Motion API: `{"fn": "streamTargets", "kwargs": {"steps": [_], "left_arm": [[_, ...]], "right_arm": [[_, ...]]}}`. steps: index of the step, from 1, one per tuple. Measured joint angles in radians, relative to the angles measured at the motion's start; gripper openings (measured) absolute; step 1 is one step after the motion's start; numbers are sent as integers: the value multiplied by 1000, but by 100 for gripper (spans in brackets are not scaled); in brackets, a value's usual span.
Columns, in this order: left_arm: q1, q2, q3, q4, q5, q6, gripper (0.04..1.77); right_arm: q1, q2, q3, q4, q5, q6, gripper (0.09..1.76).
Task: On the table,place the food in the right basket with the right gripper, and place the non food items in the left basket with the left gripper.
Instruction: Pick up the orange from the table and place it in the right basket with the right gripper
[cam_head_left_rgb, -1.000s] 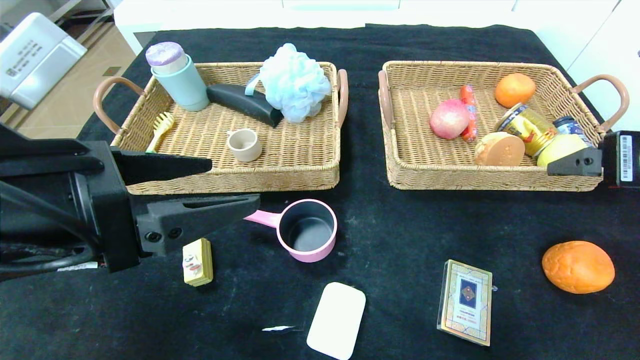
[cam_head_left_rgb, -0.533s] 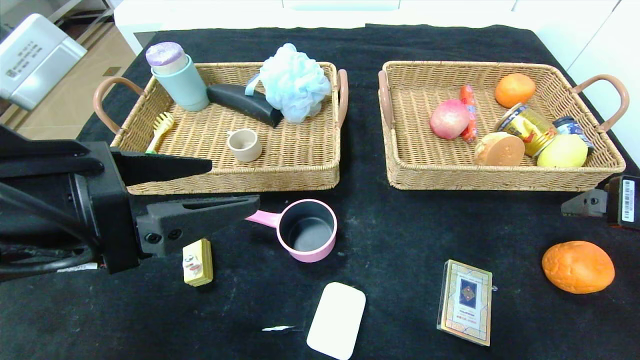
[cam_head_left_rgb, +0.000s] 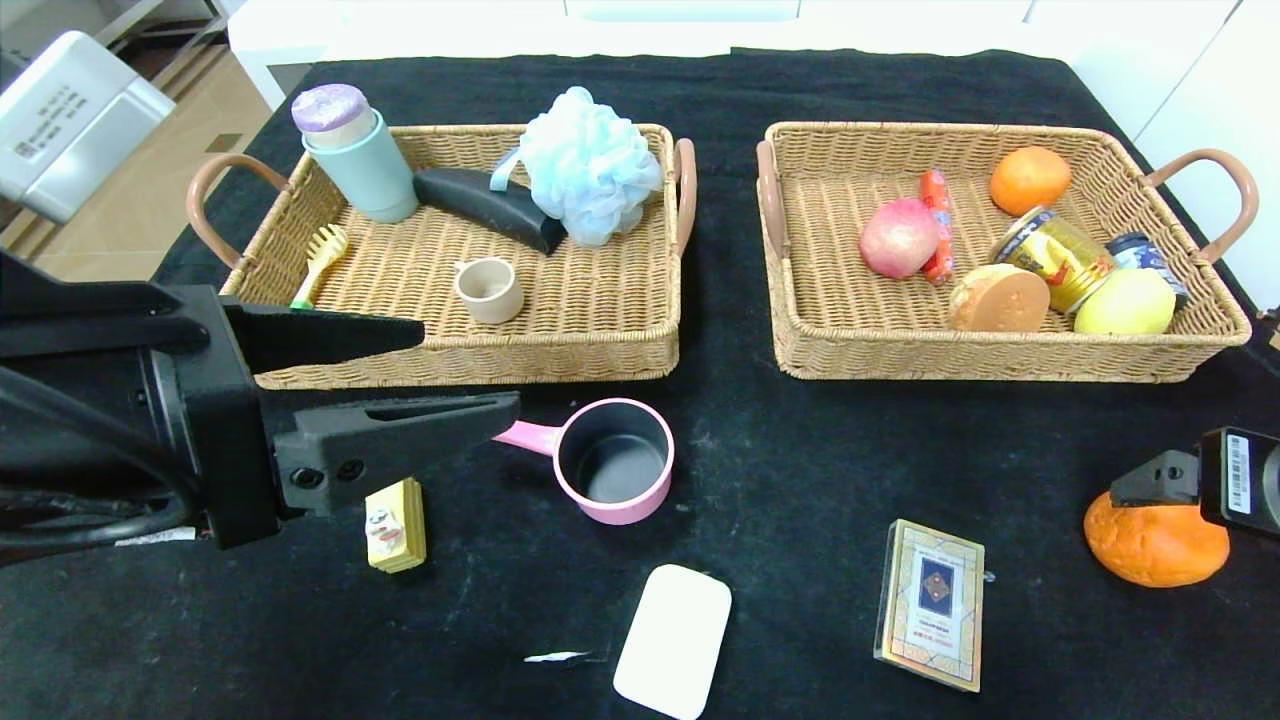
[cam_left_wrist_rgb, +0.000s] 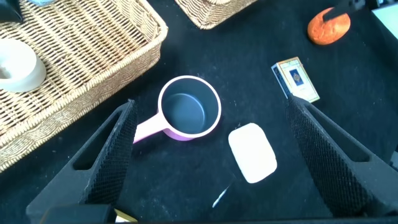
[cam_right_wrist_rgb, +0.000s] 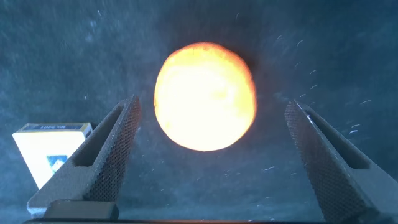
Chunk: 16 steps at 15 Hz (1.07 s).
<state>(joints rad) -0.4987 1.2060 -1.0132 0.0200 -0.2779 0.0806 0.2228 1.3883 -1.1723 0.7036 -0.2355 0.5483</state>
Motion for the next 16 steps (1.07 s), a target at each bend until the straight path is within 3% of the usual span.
{"fn": "streamTargets", "kwargs": {"steps": [3,10,16], "left_arm": [[0,0,1,0,1,0,172],[0,0,2,-2,1,0,172],[0,0,3,-2,1,0,172]], "right_arm": [[-9,1,47,-64,51,13,170],[-13,37,119,-164,73,13,171],[-36,71,131,-176,72,13,171]]}}
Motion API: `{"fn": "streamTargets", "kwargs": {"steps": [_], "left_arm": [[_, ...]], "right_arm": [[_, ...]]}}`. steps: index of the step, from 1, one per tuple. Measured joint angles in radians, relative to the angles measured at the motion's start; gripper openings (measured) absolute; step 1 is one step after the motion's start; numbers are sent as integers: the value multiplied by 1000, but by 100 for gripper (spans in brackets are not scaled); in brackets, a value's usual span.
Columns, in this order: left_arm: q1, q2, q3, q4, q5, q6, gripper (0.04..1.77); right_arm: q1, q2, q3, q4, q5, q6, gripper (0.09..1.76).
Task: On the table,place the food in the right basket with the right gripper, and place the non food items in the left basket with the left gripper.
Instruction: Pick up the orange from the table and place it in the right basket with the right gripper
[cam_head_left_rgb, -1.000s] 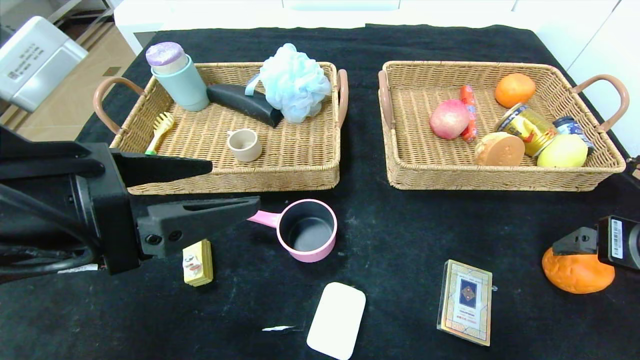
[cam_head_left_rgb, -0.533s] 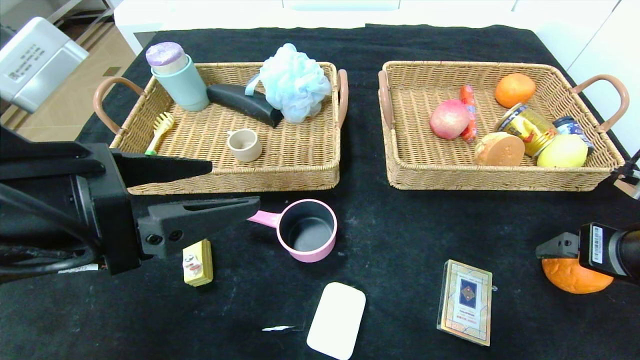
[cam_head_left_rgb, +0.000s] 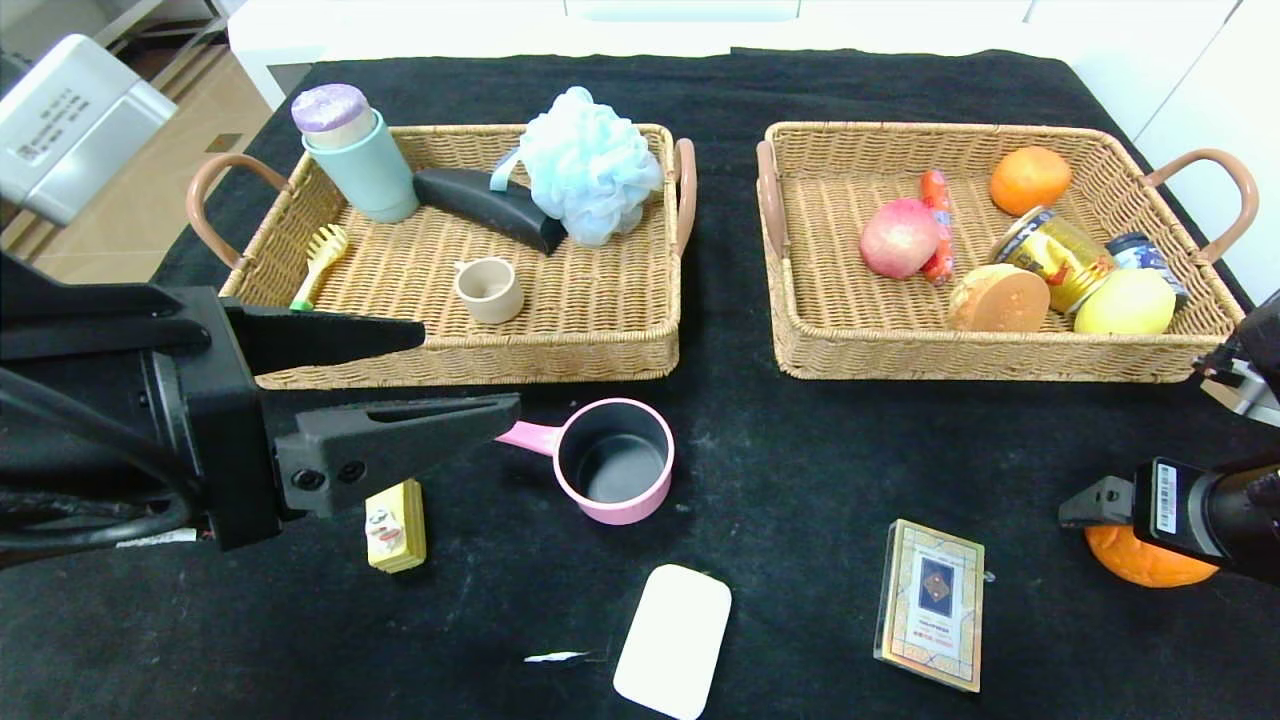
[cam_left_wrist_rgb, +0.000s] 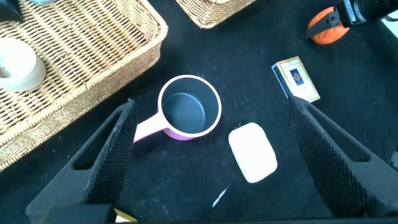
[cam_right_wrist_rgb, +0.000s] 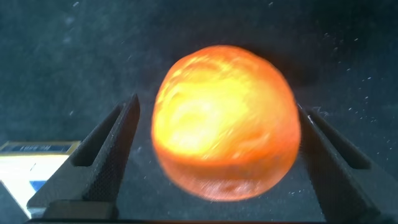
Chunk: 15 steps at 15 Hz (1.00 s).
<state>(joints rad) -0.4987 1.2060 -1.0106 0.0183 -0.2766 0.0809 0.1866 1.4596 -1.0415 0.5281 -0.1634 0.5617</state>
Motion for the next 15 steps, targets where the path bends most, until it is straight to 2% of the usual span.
{"fn": "streamTargets", "kwargs": {"steps": [4,6,7,15], "left_arm": [[0,0,0,0,0,0,172],[0,0,0,0,0,0,172],[0,0,0,0,-1,0,172],[0,2,0,0,0,0,172]], "right_arm": [[-8,5,4,-4,7,0,171],[-9,5,6,-5,8,-1,135],[-10,5,7,-6,9,0,127],[-11,4,8,-7,26,-1,123]]}}
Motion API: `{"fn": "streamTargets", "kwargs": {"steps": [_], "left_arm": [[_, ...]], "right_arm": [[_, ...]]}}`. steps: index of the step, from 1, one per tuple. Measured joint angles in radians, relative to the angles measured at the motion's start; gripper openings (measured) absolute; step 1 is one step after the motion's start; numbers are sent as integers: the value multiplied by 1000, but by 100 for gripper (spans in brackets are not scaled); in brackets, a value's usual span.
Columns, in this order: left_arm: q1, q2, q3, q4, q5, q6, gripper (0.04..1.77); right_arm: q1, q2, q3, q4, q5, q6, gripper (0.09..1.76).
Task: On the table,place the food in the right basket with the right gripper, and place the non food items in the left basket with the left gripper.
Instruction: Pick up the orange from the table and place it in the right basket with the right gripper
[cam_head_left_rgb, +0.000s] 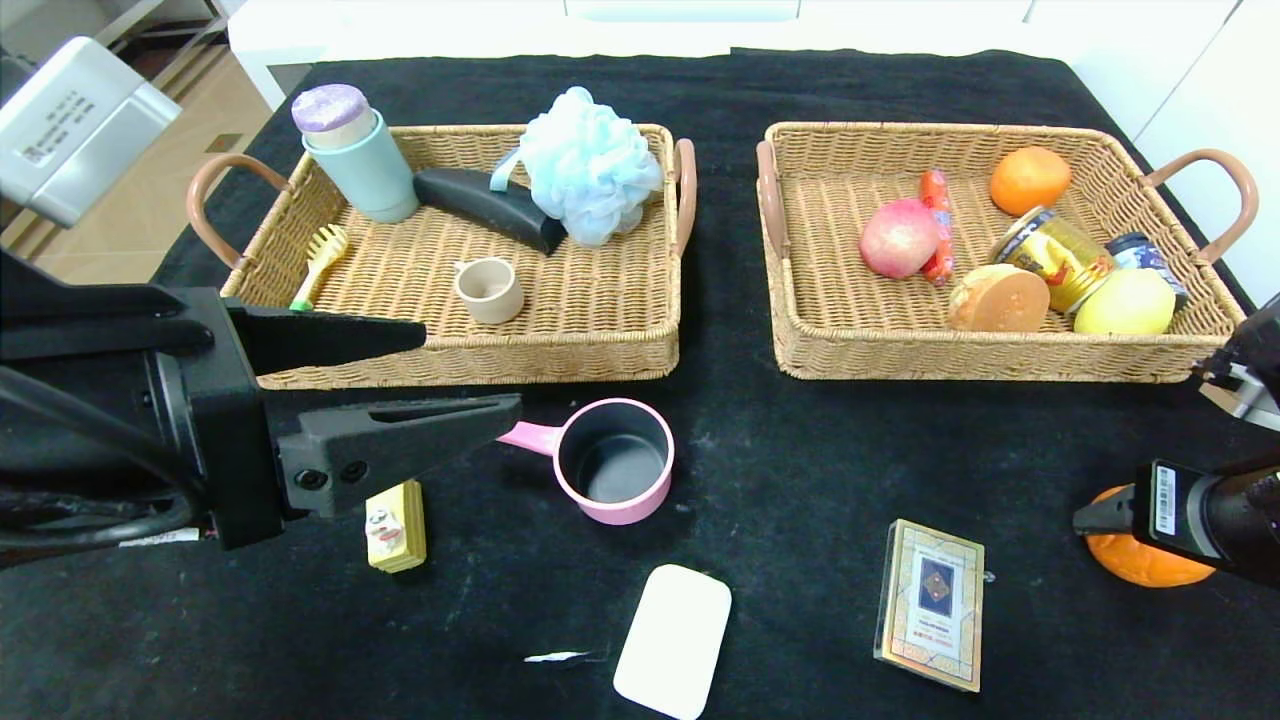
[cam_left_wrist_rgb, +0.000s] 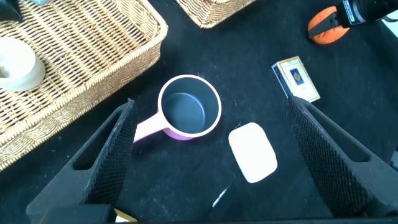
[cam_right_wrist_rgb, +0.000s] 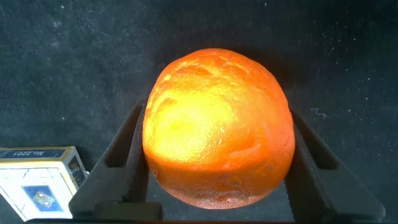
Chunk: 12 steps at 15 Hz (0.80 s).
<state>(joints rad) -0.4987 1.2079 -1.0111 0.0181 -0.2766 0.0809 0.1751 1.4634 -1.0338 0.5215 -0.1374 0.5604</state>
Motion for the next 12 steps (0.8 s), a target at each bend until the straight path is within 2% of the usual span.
{"fn": "streamTargets", "kwargs": {"steps": [12], "left_arm": [[0,0,0,0,0,0,172]], "right_arm": [[-1,-10,-3,0,7,-6,123]]}}
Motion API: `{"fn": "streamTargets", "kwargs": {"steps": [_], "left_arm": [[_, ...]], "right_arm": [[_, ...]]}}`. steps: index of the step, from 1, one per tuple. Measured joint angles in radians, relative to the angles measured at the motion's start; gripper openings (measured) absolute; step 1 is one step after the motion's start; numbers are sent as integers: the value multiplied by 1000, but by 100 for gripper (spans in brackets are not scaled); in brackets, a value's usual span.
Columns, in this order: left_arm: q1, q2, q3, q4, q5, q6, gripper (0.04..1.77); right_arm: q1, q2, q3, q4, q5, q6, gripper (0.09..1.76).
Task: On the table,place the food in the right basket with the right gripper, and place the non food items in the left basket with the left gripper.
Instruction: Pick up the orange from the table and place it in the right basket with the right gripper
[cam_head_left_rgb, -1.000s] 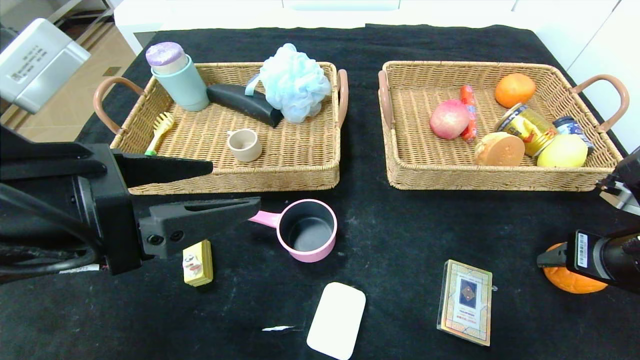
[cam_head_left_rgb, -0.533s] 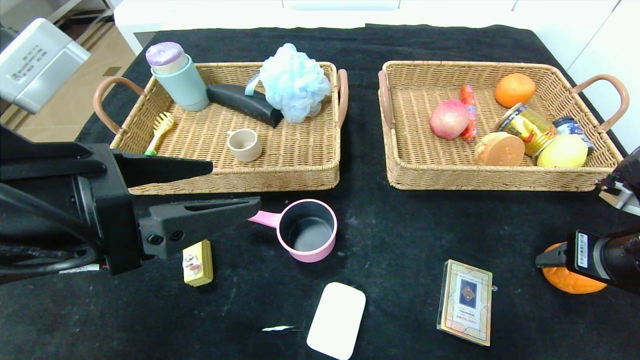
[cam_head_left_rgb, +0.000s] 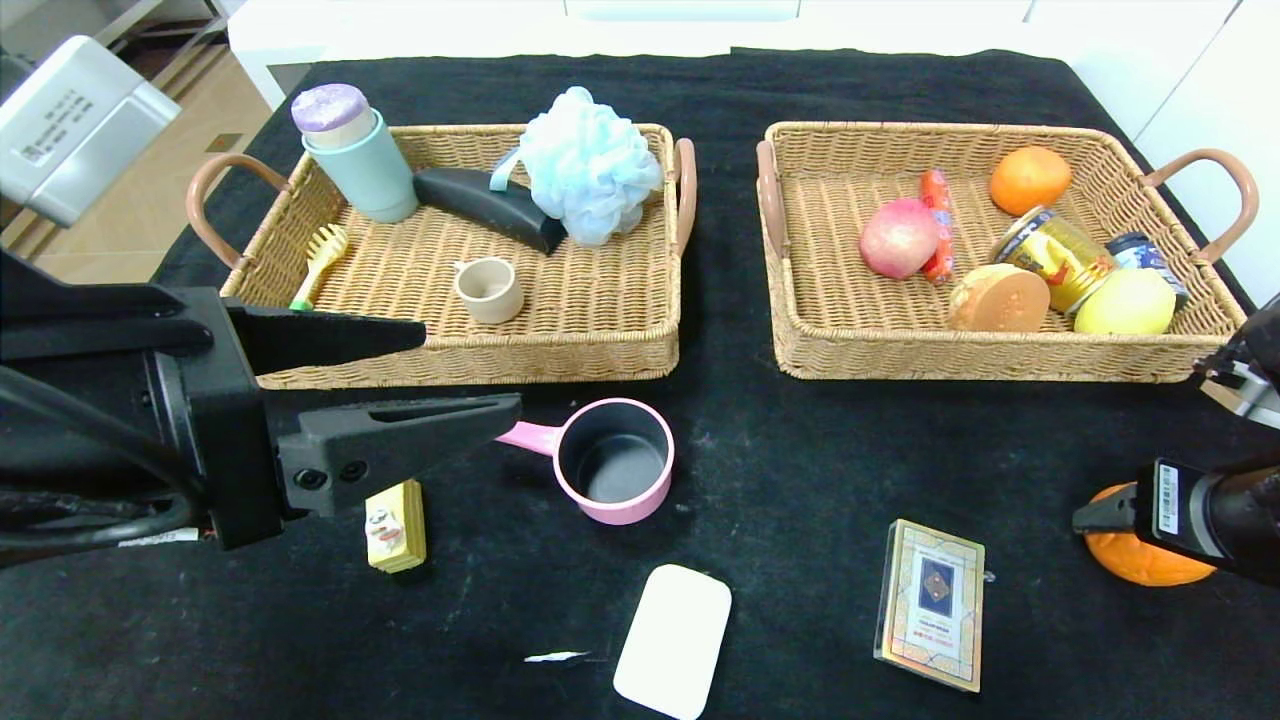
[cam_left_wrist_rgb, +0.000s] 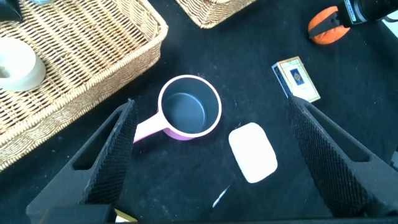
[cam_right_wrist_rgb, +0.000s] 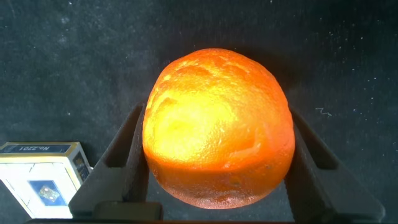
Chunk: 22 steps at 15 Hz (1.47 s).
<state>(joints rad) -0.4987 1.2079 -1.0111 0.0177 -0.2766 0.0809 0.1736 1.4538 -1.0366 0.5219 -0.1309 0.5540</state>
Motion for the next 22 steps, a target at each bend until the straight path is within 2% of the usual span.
{"fn": "streamTargets", "kwargs": {"steps": [5,11,22], "left_arm": [[0,0,0,0,0,0,172],[0,0,2,0,0,0,172],[-1,-3,2,3,-1,2,172]], "right_arm": [[15,-43,-92,25,-4,-37,123],[22,-41,-325,77,-10,-104,122],[136,189,-726,67,-52,-108,122]]}}
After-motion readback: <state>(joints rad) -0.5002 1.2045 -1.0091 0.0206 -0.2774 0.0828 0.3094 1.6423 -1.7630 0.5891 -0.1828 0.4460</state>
